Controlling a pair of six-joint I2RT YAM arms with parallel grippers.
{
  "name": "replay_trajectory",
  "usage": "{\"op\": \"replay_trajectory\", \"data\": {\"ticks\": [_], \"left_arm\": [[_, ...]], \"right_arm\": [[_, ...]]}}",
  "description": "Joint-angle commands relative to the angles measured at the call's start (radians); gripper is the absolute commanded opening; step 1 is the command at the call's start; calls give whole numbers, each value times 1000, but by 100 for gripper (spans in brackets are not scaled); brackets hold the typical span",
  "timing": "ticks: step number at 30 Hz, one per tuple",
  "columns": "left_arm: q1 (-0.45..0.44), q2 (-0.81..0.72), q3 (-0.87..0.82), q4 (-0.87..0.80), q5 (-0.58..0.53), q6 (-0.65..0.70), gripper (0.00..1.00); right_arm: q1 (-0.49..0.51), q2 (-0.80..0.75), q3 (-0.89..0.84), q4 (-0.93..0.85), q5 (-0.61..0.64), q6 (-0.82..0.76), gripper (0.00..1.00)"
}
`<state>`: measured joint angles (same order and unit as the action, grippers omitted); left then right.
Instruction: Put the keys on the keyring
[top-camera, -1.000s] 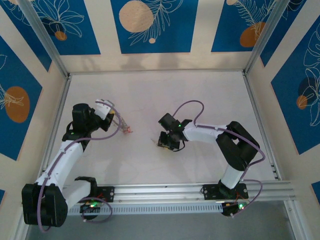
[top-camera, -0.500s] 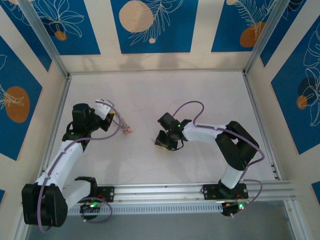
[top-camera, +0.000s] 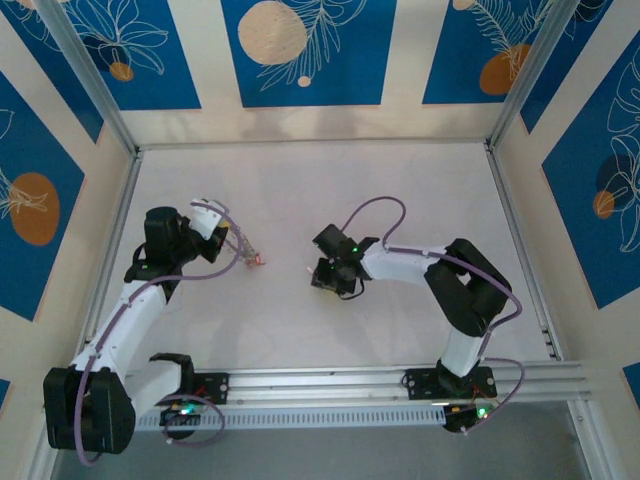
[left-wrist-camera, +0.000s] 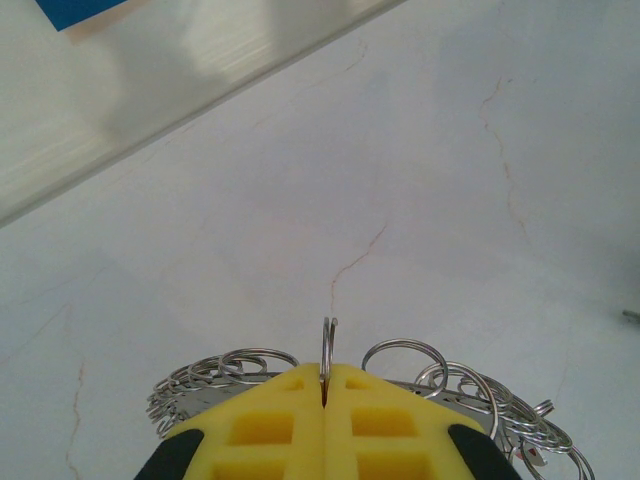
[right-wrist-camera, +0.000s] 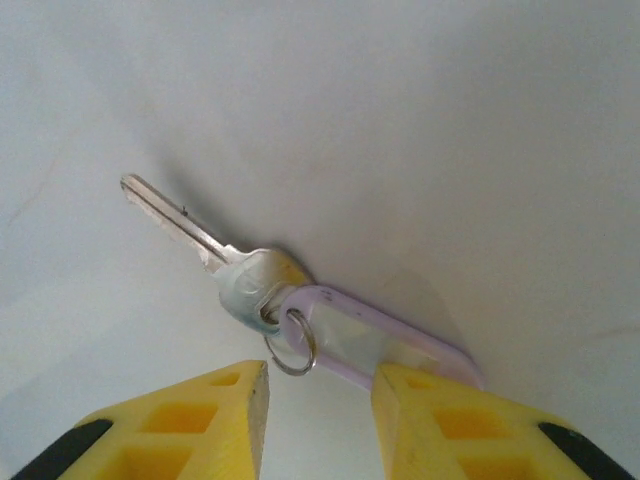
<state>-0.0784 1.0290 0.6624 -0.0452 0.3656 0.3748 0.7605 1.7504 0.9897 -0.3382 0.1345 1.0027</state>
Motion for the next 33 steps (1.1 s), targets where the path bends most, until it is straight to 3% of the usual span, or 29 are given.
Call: {"op": "replay_trajectory", "data": {"ticks": [1, 6, 10, 14, 20, 26, 30, 33], "left_arm": [[14, -6, -1, 13, 33, 3, 0], [14, -5, -3, 14, 33, 3, 0], [14, -1, -2, 16, 37, 0, 0], [14, 1, -3, 17, 37, 0, 0], [14, 3, -3, 15, 38, 0, 0], [14, 6, -3, 16, 38, 1, 0], [14, 8, -2, 15, 37, 1, 0], [14, 11, -1, 15, 39, 1, 0]], "right_arm": [[-101, -9, -58, 32, 6, -229, 36], [-232, -3, 3, 42, -230, -542, 35], [-290, -28, 59, 7, -260, -757, 34], [-316, -35, 149, -40, -251, -823, 34], [-280, 114, 353, -223, -193, -963, 38], [-210, 245, 495, -429, -95, -936, 40], [-199, 239, 512, -504, -56, -708, 36], [-210, 175, 455, -461, -98, -581, 36]]}}
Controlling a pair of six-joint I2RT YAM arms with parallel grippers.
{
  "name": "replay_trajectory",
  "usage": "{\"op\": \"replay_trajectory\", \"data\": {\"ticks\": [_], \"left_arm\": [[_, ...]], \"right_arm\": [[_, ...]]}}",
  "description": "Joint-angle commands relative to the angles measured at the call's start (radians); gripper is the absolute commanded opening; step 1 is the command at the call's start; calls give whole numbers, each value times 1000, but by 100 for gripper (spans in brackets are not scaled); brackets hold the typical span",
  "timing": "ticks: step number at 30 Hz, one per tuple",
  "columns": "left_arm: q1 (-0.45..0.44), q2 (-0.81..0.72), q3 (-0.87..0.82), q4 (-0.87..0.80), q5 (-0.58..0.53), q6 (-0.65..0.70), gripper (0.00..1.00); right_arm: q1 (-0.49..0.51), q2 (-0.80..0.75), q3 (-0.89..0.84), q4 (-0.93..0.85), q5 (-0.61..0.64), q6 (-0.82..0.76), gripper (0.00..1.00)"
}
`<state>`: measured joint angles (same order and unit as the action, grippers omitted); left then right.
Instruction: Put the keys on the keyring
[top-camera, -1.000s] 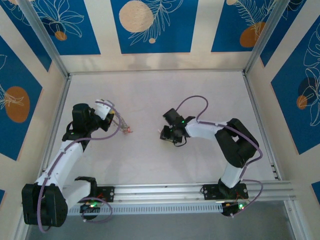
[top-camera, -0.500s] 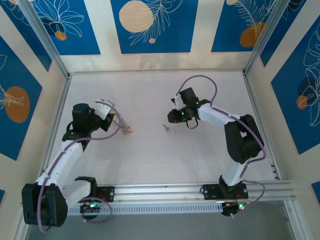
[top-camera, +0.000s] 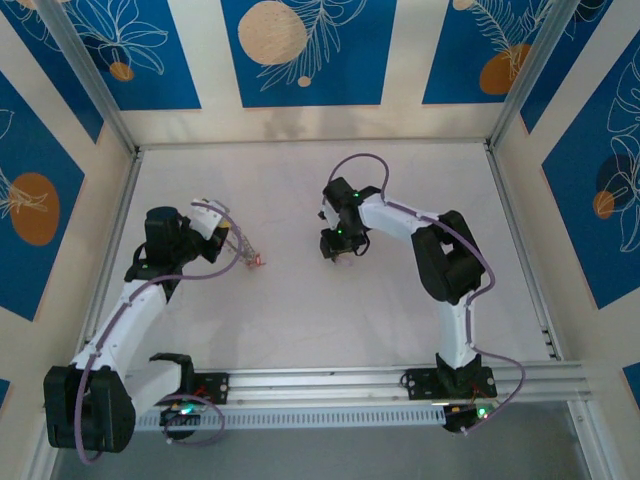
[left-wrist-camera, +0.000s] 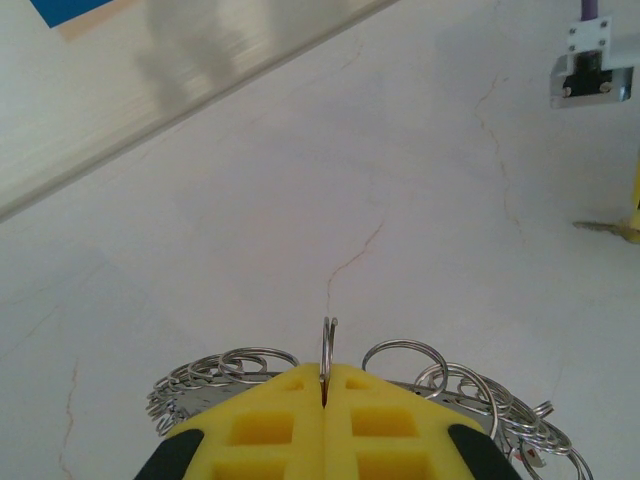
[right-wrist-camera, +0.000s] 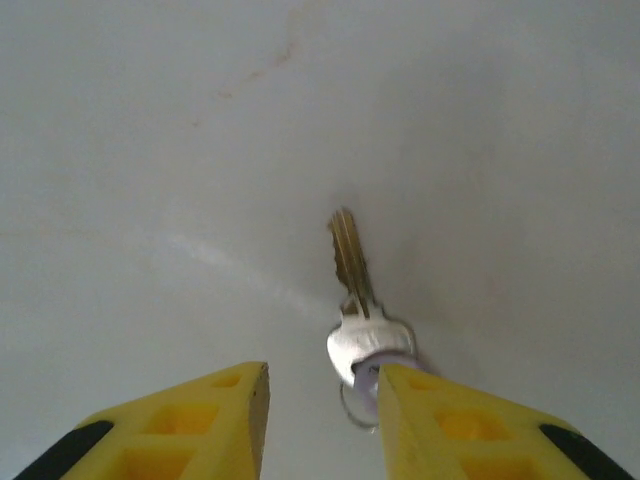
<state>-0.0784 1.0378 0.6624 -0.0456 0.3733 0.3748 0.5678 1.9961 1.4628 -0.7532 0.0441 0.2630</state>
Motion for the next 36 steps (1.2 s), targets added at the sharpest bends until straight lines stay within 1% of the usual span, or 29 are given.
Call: {"op": "replay_trajectory", "data": {"ticks": [1, 7, 11, 14, 24, 36], "left_arm": [[14, 2, -1, 16, 32, 1, 0], [14, 1, -1, 16, 35, -2, 0], [14, 0, -1, 17, 34, -2, 0], [14, 2, -1, 17, 36, -4, 0], [14, 1, -1, 17, 38, -3, 0], [14, 2, -1, 18, 40, -3, 0]], "right_arm": [[-22, -85, -33, -34, -21, 186, 35], [-37, -101, -75, -31, -39, 268, 36], [-33, -115, -145, 35, -73, 323, 36], [-26, -112, -166, 56, -84, 336, 36], [-17, -95, -164, 83, -86, 369, 33], [-14, -60, -162, 104, -59, 398, 32]]}}
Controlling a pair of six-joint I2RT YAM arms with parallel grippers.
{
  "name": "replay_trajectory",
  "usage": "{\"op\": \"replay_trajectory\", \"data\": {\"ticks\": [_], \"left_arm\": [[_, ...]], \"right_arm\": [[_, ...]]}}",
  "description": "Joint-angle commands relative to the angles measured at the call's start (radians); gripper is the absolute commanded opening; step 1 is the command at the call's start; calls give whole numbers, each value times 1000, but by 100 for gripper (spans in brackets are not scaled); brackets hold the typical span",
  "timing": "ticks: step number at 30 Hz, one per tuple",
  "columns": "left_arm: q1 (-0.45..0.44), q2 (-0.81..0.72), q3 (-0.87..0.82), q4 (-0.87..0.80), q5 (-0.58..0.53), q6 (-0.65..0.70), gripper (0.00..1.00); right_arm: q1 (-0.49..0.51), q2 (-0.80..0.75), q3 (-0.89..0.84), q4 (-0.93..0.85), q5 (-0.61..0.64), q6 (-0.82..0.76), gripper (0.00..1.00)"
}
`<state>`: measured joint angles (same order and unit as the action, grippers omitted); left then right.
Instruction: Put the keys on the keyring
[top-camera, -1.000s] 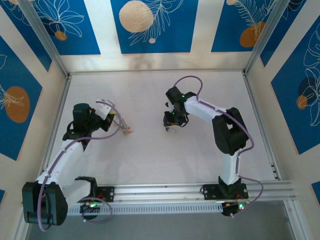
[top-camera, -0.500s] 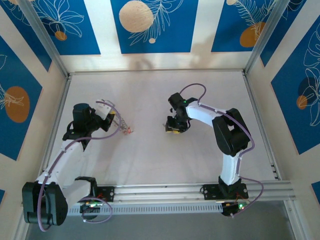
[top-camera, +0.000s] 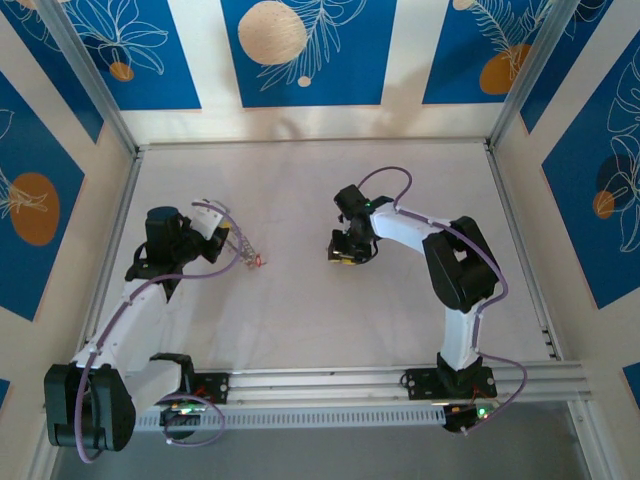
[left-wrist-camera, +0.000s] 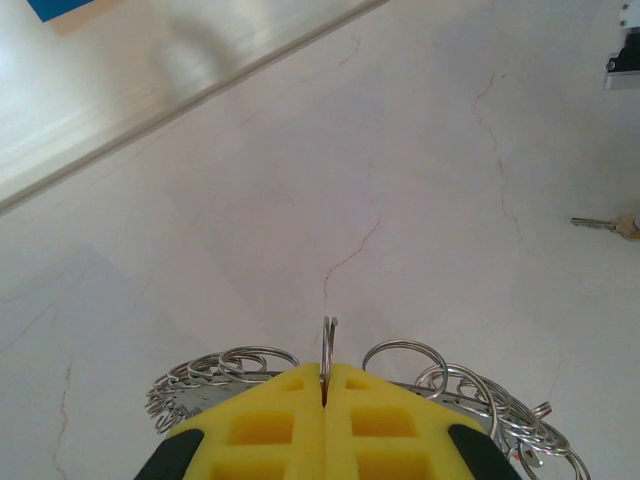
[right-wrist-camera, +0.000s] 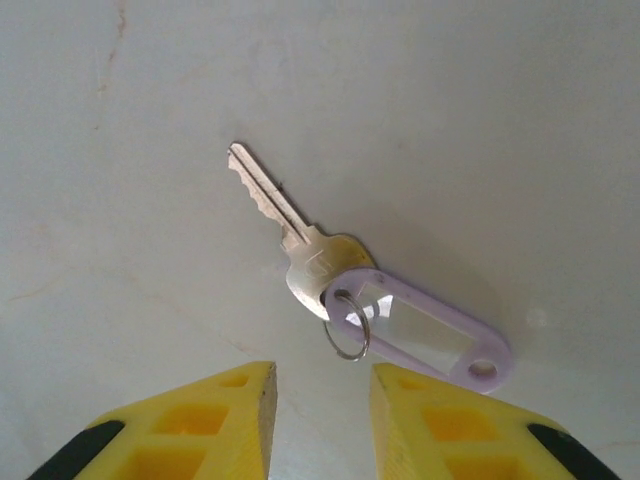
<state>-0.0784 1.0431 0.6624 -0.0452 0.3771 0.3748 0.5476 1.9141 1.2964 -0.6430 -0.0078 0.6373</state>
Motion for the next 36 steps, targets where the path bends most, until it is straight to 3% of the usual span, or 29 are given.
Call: {"op": "replay_trajectory", "data": {"ticks": [1, 8, 29, 31, 36], "left_arm": [[14, -3, -1, 17, 37, -1, 0], [14, 0, 1, 16, 40, -3, 0], [12, 3, 0, 16, 46, -5, 0], [12, 3, 2, 13, 58, 1, 0], [-2, 2, 6, 12, 152, 45, 0]], "right_arm": [[6, 23, 2, -3, -6, 28, 32], [6, 33, -18, 19, -14, 39, 32], [15, 48, -9, 25, 23, 10, 5], [17, 28, -17, 33, 31, -1, 0], [18, -72, -72, 86, 15, -58, 0]]}}
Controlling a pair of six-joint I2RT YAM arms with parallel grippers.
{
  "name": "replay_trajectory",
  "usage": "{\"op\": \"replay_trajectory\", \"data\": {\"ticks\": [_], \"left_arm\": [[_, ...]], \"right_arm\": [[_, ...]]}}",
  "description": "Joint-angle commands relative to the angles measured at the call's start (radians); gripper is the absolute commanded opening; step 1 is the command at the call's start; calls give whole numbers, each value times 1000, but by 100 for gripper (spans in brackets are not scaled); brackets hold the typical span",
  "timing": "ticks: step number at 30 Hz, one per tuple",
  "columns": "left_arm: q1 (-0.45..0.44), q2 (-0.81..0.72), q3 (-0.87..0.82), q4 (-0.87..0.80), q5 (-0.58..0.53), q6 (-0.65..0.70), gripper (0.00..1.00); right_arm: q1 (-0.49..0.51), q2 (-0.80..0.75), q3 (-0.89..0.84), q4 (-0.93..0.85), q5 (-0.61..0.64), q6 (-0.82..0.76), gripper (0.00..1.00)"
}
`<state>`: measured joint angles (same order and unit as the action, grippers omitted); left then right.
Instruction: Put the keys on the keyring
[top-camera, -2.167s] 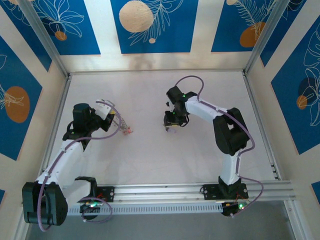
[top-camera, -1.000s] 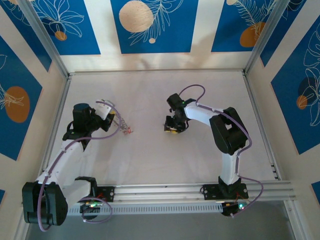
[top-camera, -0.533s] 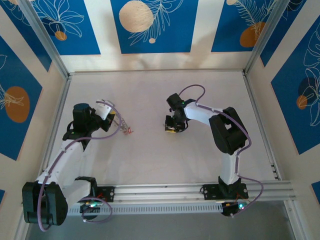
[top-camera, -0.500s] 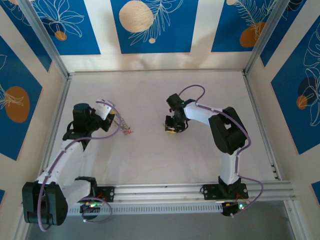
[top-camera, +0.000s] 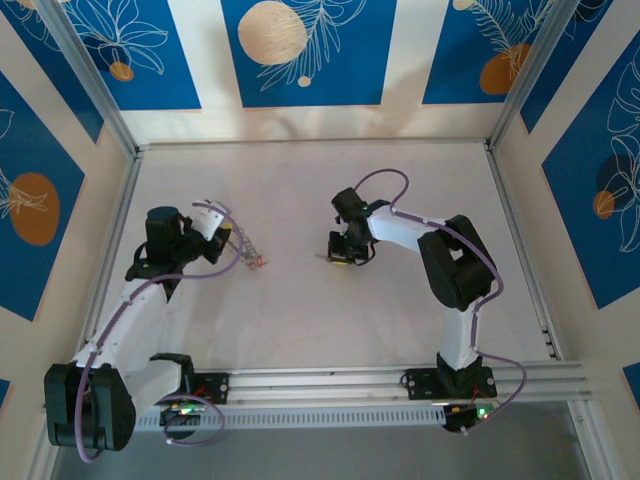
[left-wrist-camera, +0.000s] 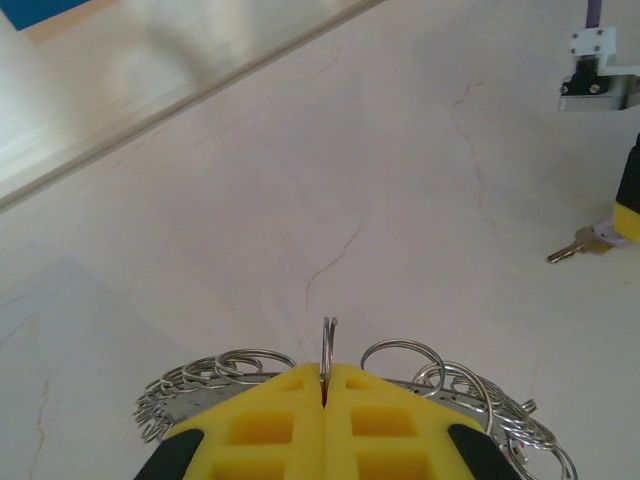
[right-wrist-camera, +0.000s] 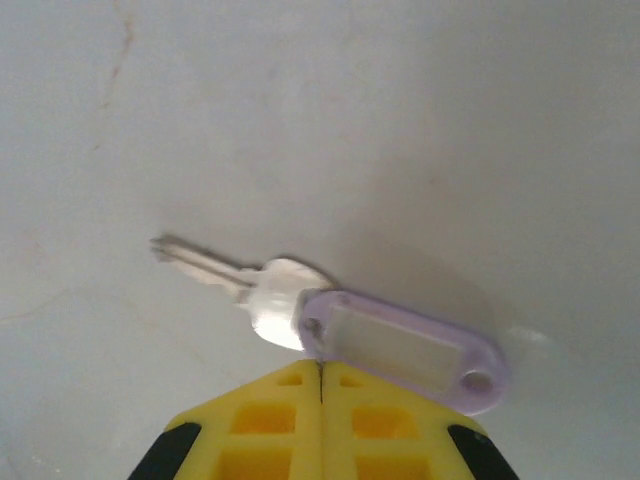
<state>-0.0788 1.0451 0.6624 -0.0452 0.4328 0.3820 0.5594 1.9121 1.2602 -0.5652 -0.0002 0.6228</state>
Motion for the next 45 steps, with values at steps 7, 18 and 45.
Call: {"op": "replay_trajectory", "data": {"ticks": [7, 18, 45], "left_arm": [[-97, -5, 33, -85, 298, 224, 0], [-272, 21, 54, -172, 441, 342, 0], [-423, 9, 8, -79, 334, 322, 0]], "right_arm": [[11, -307, -202, 157, -37, -217, 0], [86, -665, -482, 457, -210, -543, 0], [306, -705, -547, 723, -161, -628, 0]]}}
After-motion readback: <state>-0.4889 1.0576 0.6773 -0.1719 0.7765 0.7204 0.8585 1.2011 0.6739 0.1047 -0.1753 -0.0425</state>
